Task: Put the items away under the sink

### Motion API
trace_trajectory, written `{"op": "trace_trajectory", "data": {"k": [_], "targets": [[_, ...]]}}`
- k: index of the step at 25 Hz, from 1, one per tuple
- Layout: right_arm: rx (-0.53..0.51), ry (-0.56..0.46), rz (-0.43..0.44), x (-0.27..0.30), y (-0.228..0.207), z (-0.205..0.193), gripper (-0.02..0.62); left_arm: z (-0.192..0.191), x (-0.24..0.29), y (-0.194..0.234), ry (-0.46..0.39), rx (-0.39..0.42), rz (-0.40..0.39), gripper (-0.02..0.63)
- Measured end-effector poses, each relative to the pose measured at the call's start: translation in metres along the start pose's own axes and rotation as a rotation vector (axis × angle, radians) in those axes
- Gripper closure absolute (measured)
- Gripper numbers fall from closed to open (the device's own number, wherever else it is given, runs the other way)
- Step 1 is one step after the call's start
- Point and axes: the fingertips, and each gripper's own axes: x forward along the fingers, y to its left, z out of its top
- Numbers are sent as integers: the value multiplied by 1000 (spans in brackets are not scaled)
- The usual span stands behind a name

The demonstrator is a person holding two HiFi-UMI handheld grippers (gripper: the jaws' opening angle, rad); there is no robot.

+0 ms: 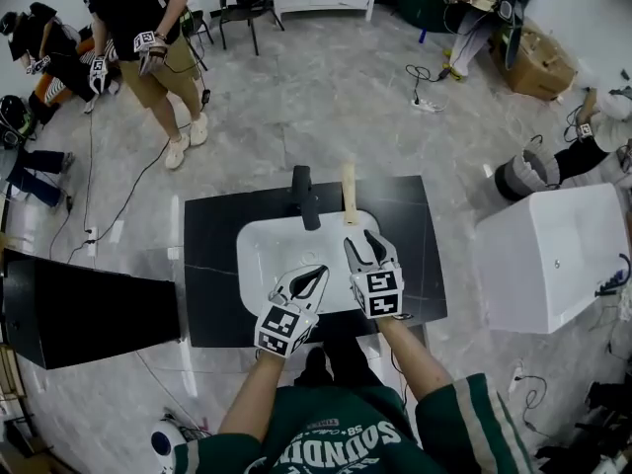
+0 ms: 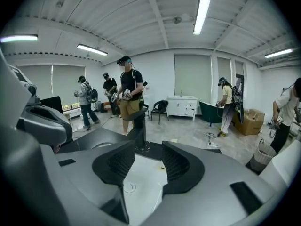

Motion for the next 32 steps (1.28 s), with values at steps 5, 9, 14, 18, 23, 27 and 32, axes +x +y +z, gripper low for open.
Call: {"op": "trace_trajectory", "data": {"k": [5, 9, 14, 18, 23, 27, 32], "targets": [[0, 33, -7, 36, -23, -7, 381, -14, 20, 13, 23, -26, 11, 597], [7, 76, -9, 61, -35, -17, 377, -26, 30, 18, 48, -53, 22, 597], [20, 130, -4, 99, -52, -24, 377, -29, 38, 25, 63, -77, 43, 597], [31, 180, -8, 132, -68, -37, 379, -38, 42, 37, 83, -98, 65, 597], [42, 250, 6, 160, -79, -54, 379, -50, 38, 49, 103, -124, 107, 597], [52, 312, 27, 178, -80, -72, 379, -57, 38, 59, 120, -135, 129, 597], [54, 377, 42, 188, -80, -90, 397, -59, 40, 63, 128, -142, 138, 597]]}}
